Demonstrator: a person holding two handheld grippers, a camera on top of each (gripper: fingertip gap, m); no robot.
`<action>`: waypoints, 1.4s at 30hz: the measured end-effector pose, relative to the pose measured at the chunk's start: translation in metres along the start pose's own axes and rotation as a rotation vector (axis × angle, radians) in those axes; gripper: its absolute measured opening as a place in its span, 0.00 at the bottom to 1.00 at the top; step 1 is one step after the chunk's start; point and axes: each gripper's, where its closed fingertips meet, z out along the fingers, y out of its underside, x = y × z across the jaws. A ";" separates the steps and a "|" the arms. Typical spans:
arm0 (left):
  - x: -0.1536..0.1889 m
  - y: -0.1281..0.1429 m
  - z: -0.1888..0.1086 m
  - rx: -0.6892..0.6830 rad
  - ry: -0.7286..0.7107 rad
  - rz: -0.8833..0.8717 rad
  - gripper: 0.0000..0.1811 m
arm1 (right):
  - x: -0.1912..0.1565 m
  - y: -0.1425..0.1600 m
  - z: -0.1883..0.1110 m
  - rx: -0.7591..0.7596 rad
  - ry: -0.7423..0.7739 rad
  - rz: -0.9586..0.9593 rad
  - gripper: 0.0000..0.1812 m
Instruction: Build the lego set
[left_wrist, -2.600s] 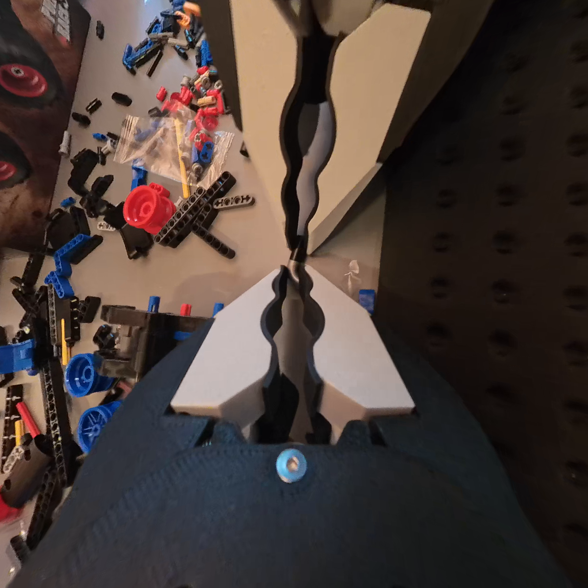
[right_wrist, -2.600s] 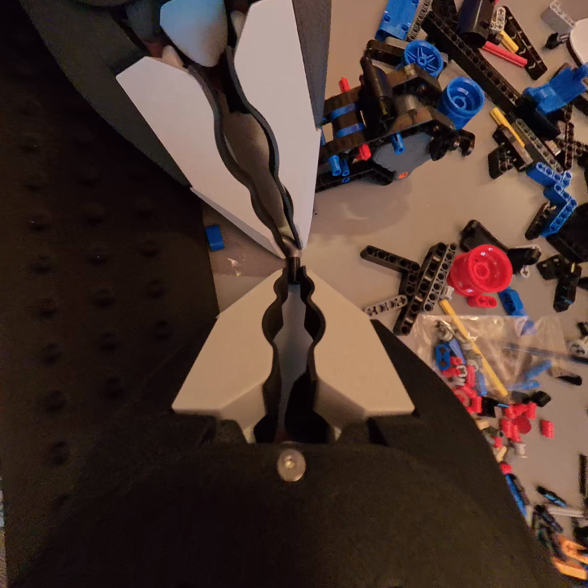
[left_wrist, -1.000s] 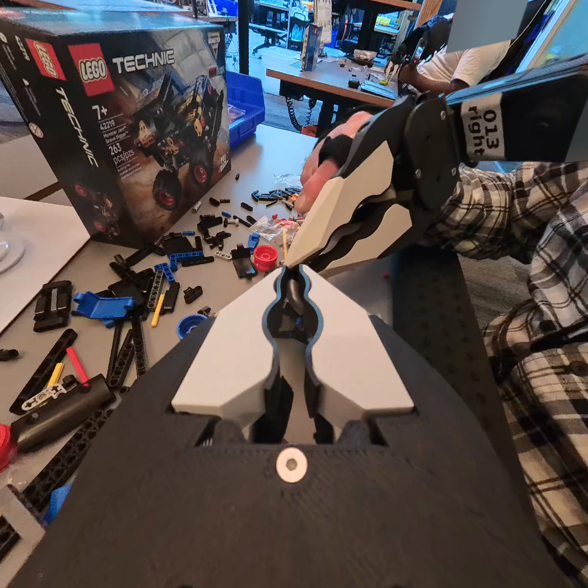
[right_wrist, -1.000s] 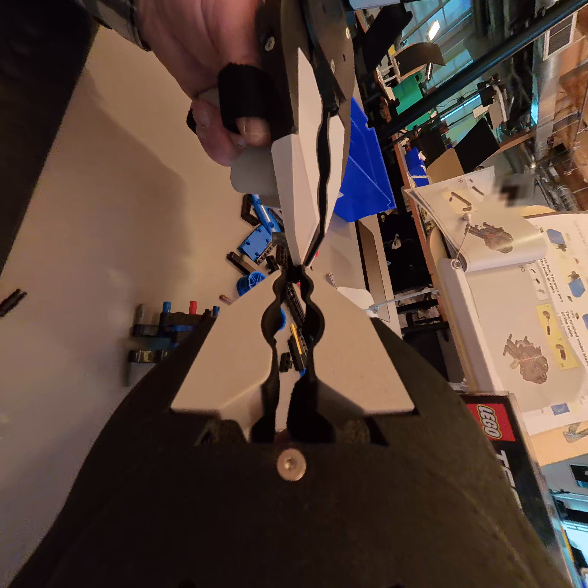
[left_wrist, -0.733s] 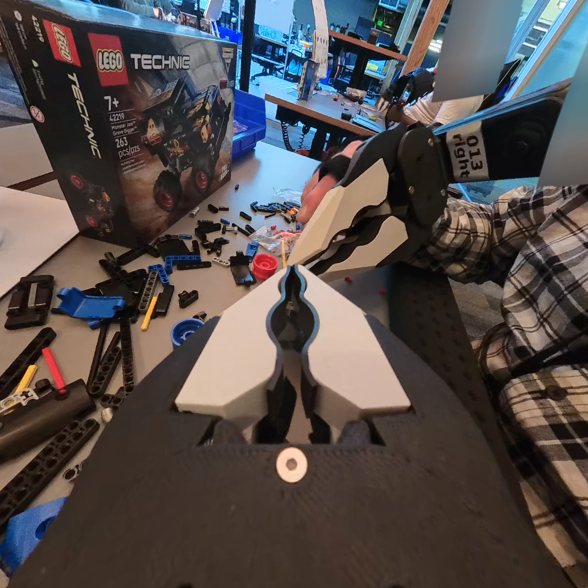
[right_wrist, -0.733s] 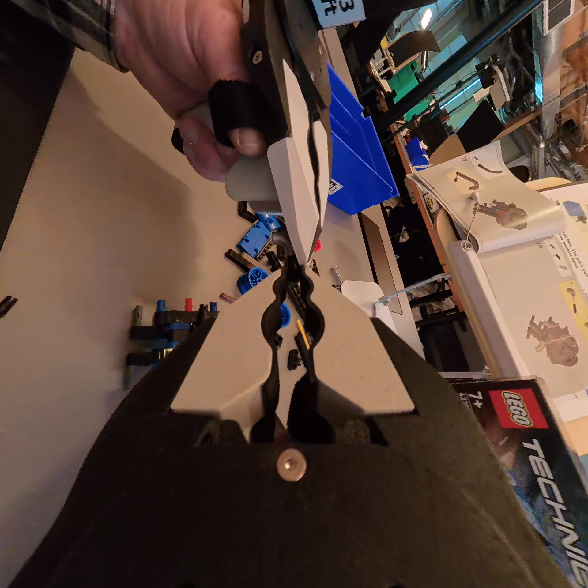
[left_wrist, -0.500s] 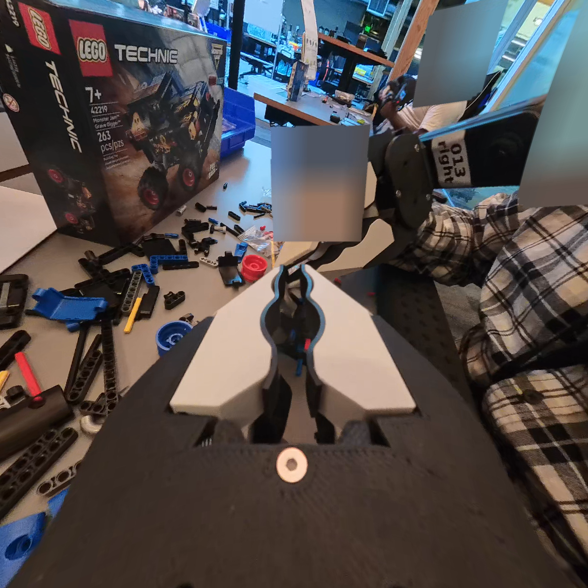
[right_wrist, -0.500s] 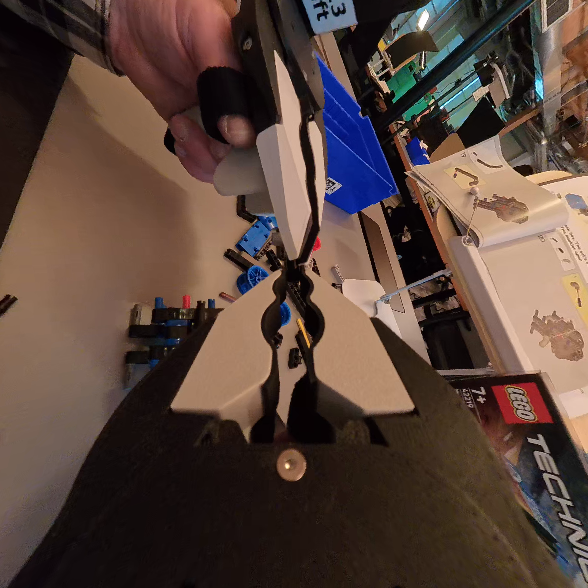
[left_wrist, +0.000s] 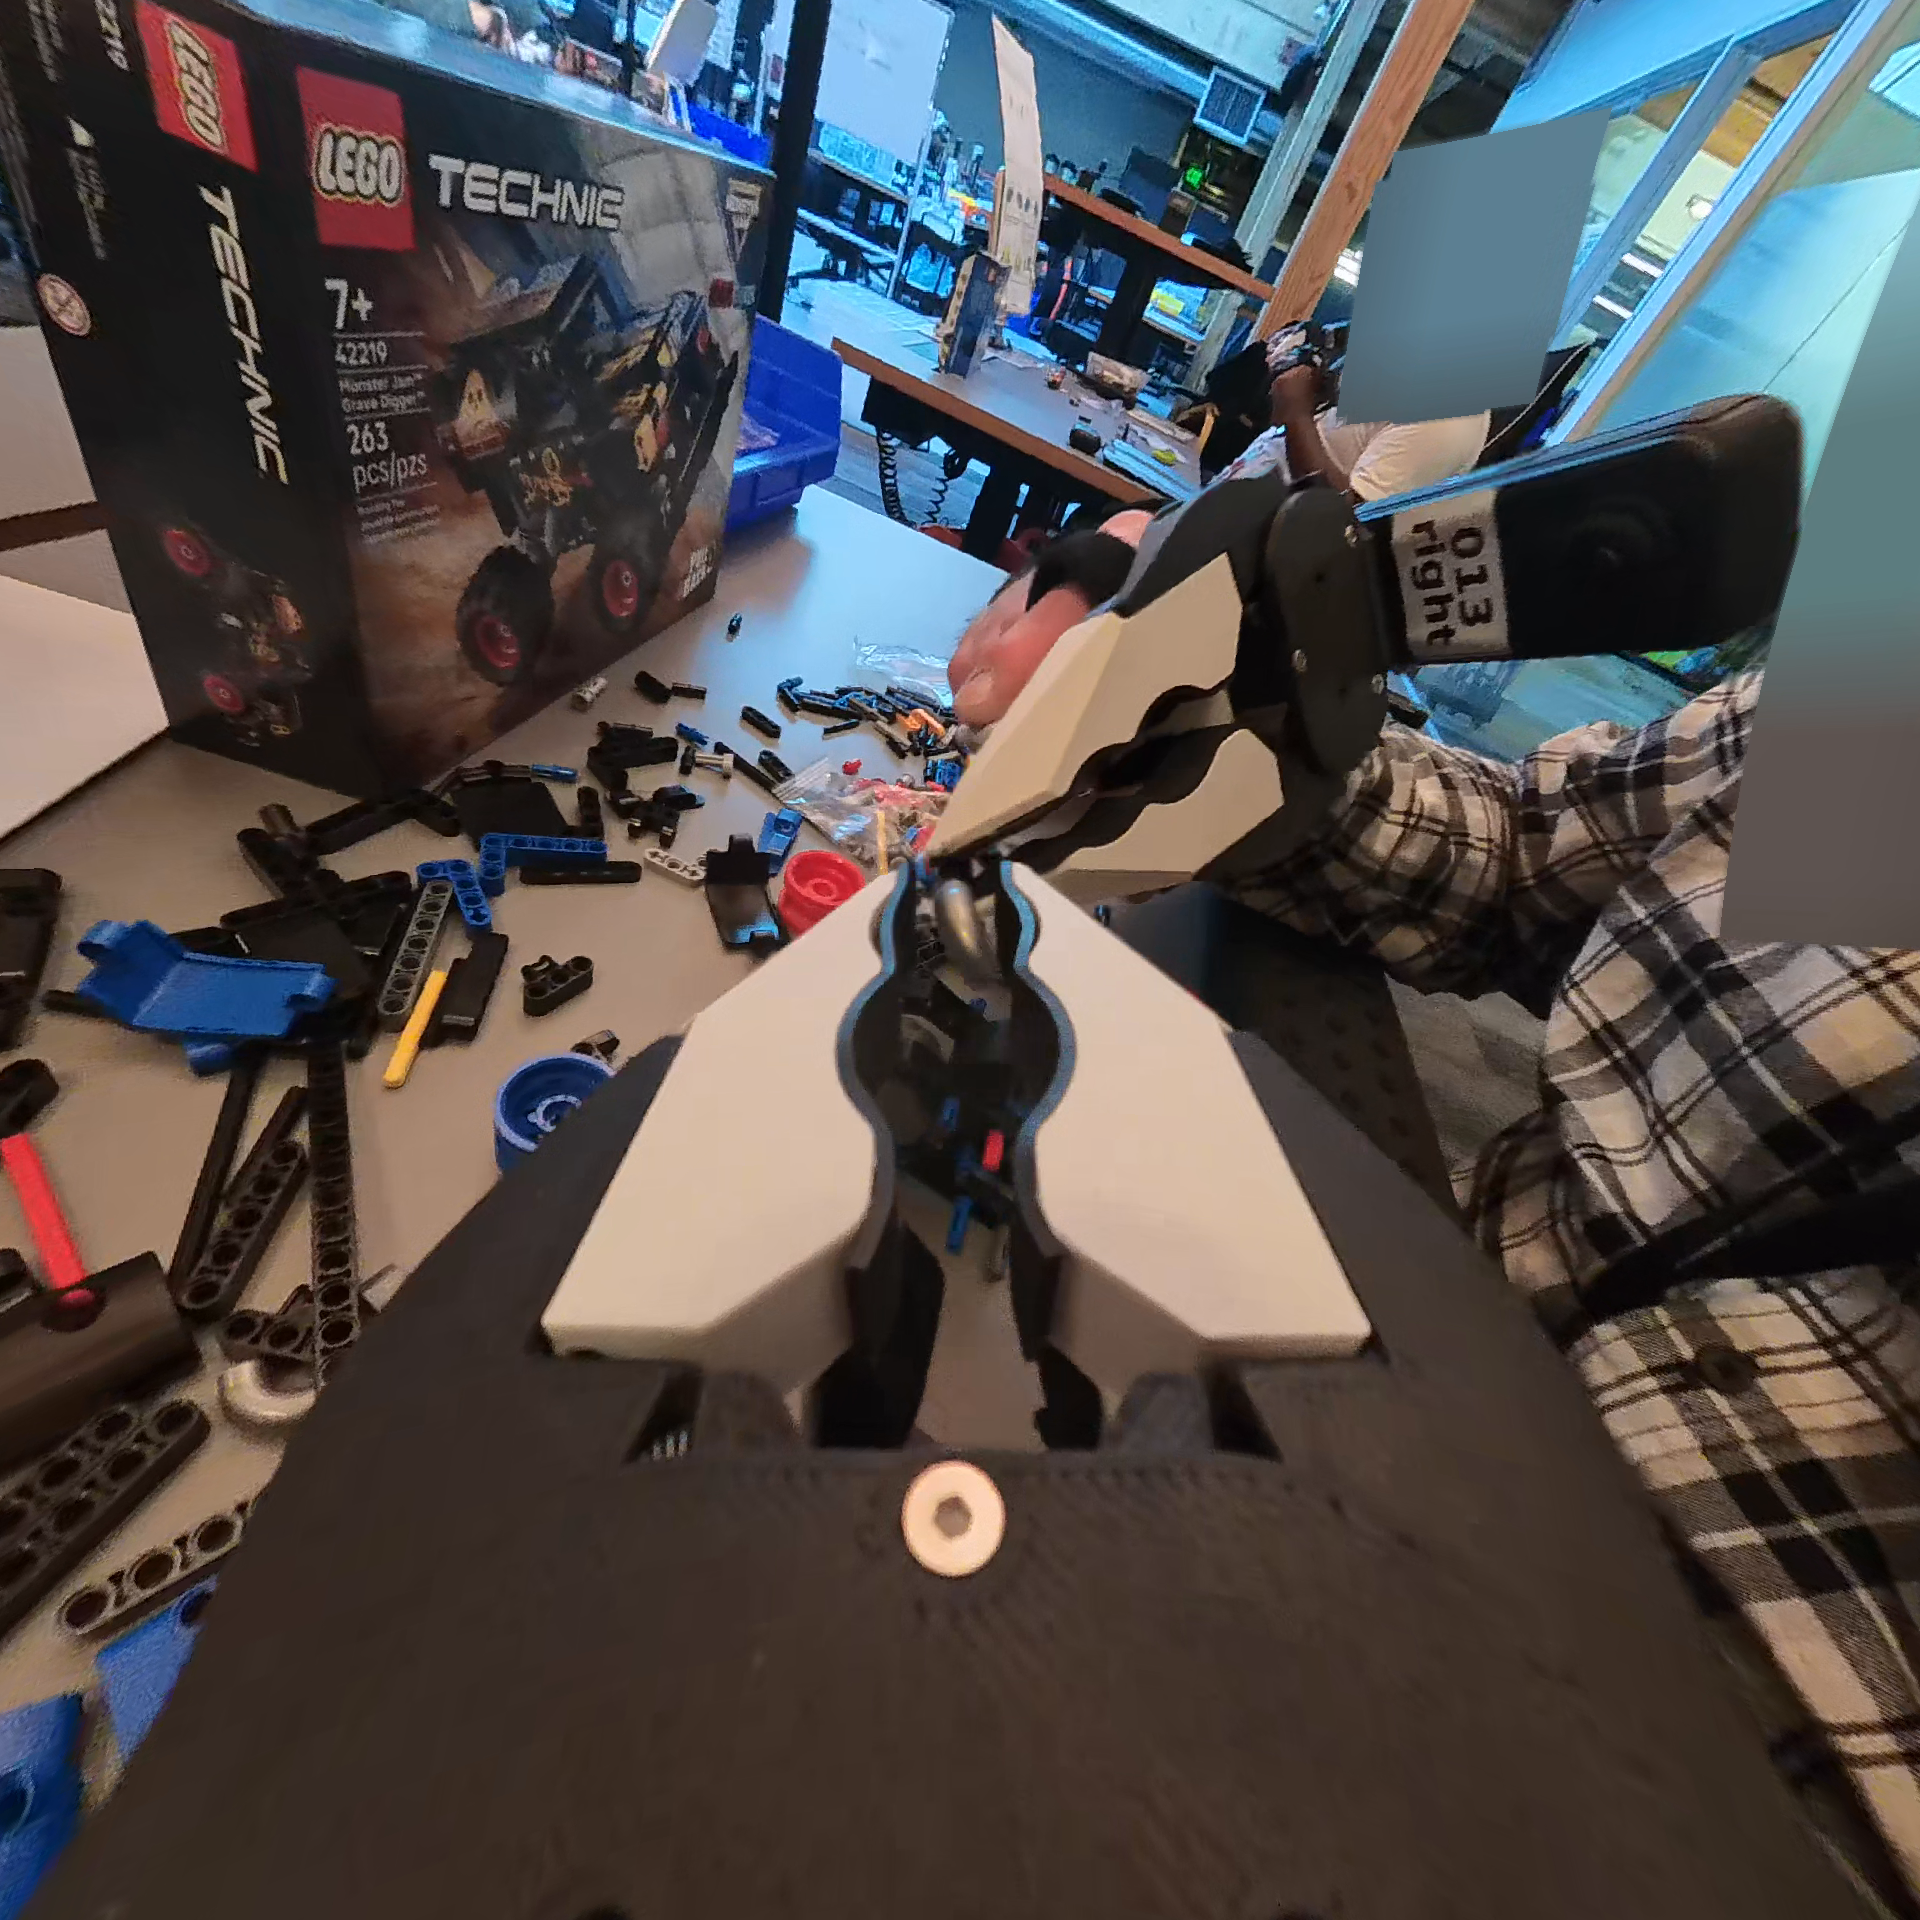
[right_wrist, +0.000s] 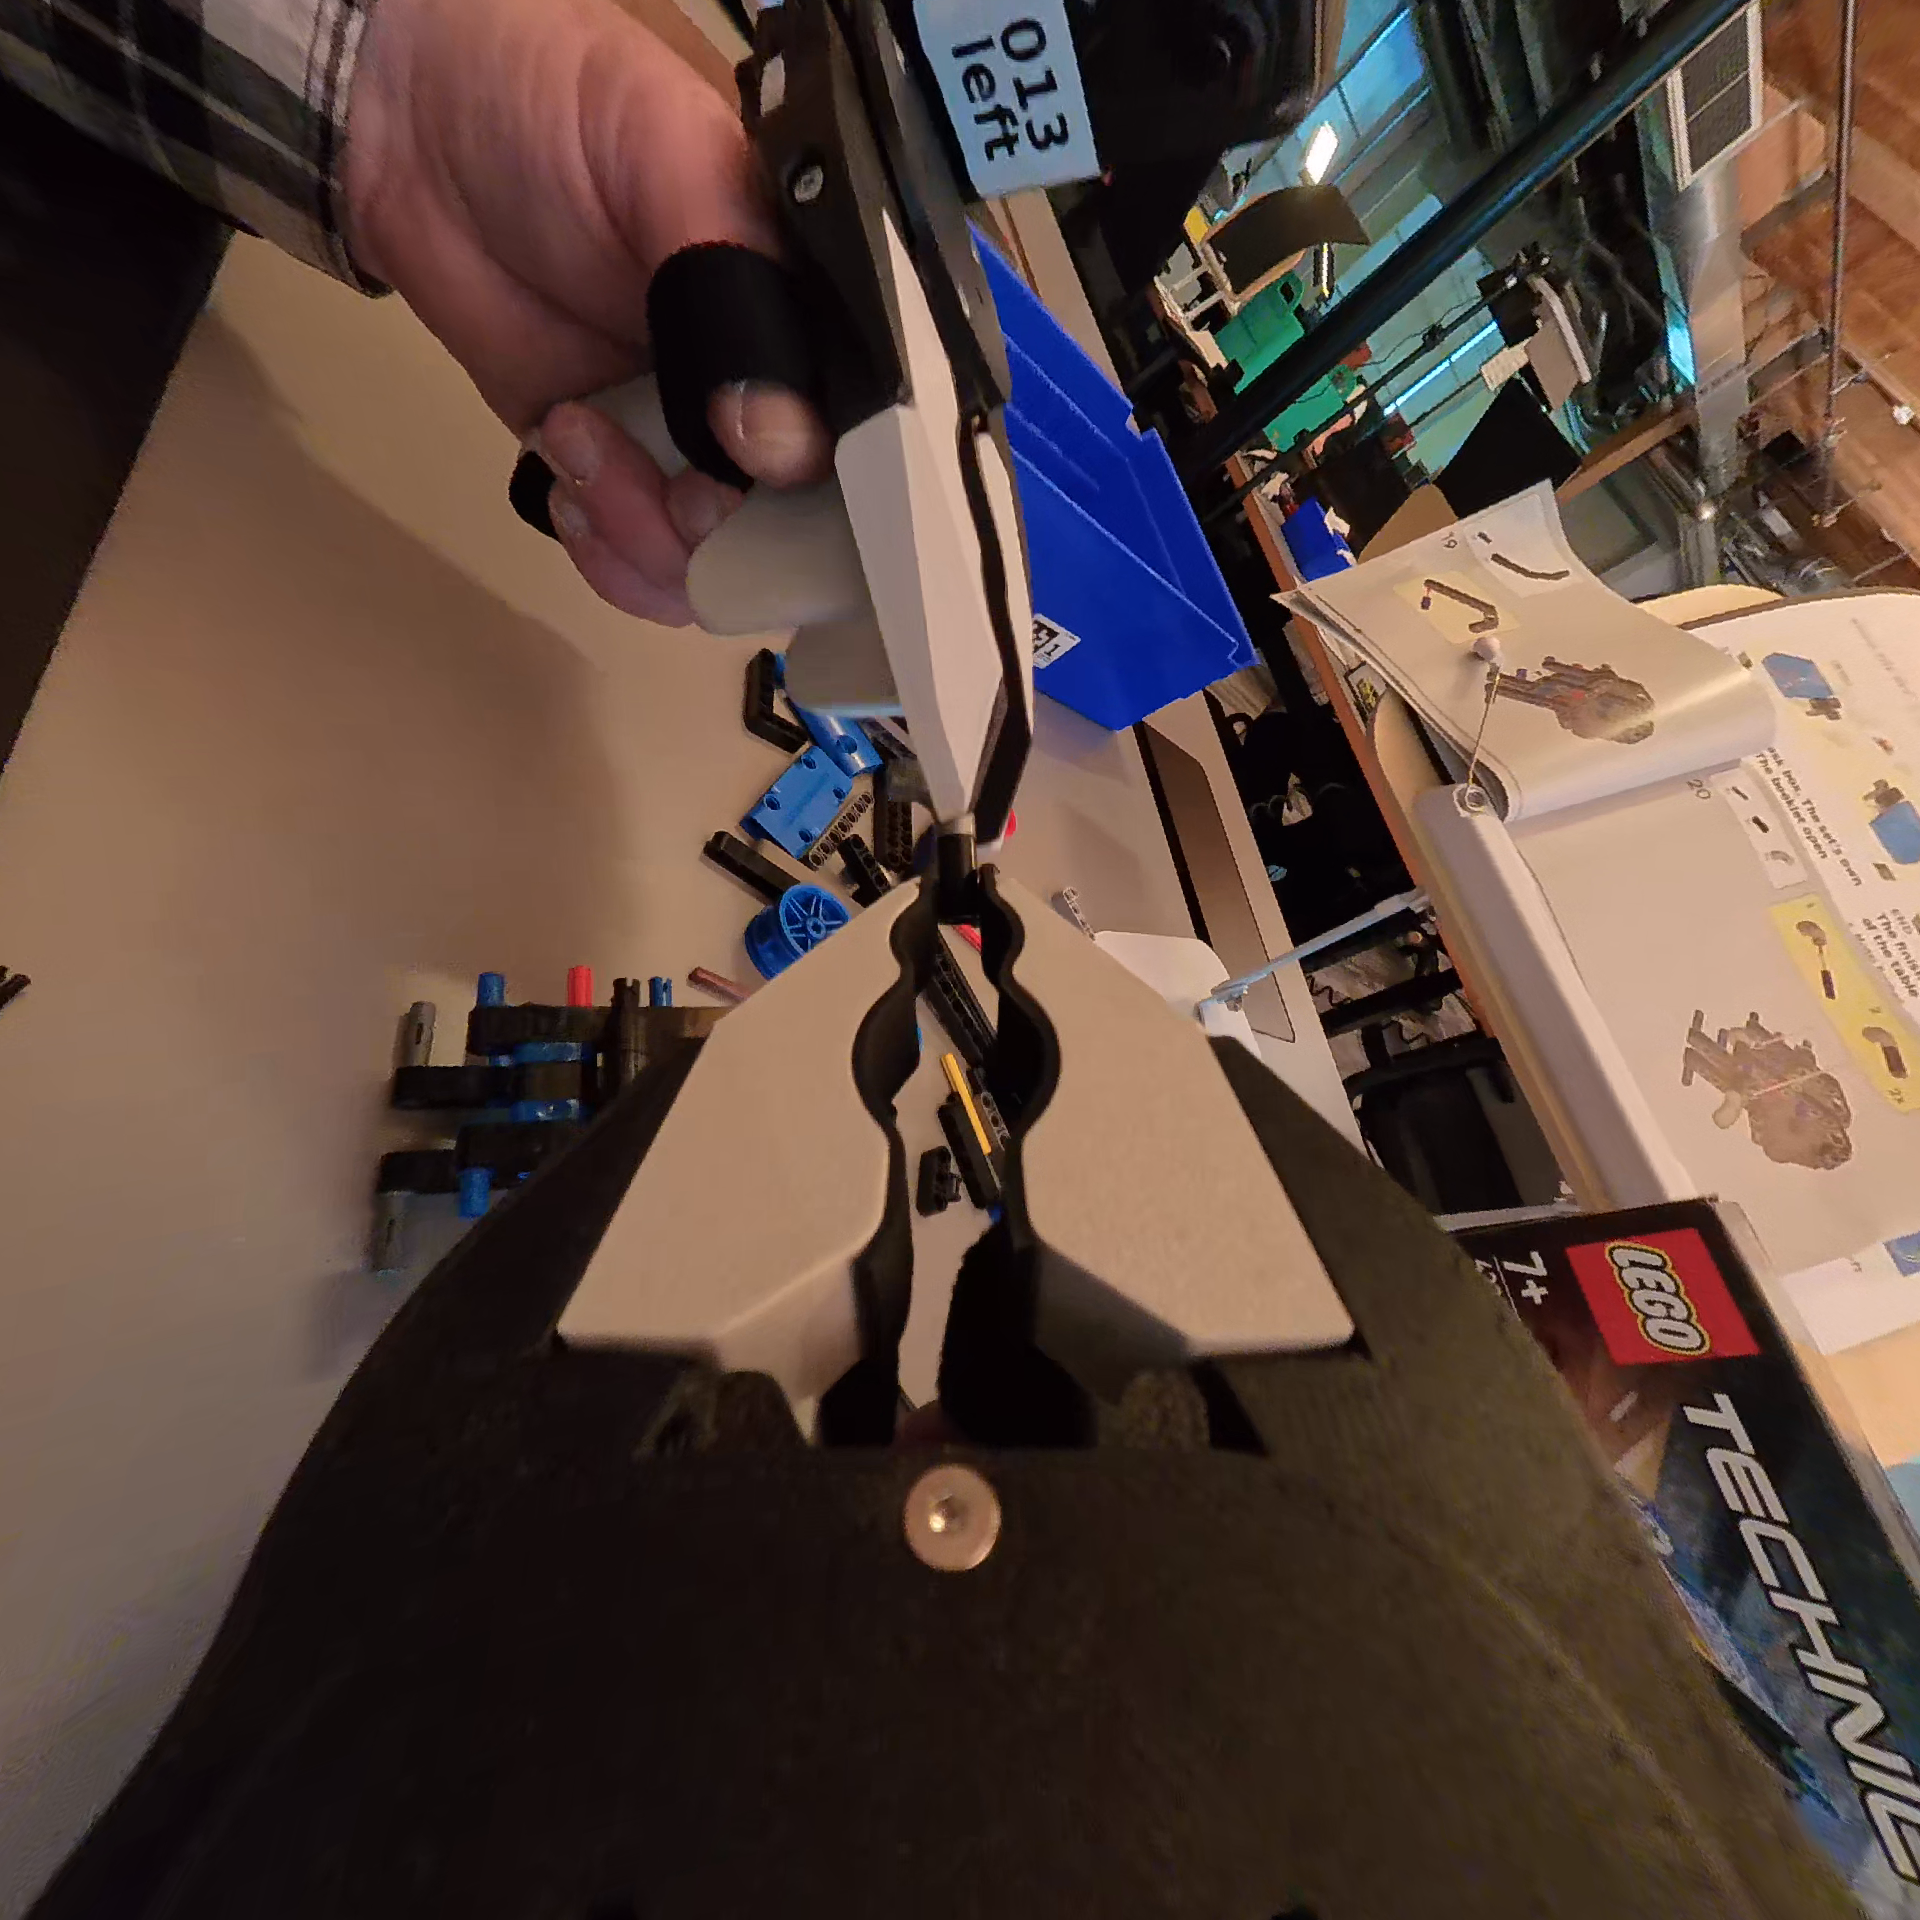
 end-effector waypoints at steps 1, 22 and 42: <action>0.001 0.000 0.002 -0.003 0.003 0.000 0.06 | -0.001 0.000 0.000 0.003 -0.004 -0.009 0.03; -0.015 -0.006 0.011 -0.041 -0.080 0.051 0.00 | 0.032 0.038 -0.032 0.006 -0.064 0.315 0.00; -0.138 0.077 0.019 -0.800 -0.305 0.490 0.02 | 0.024 0.090 -0.015 -0.171 -0.091 0.414 0.00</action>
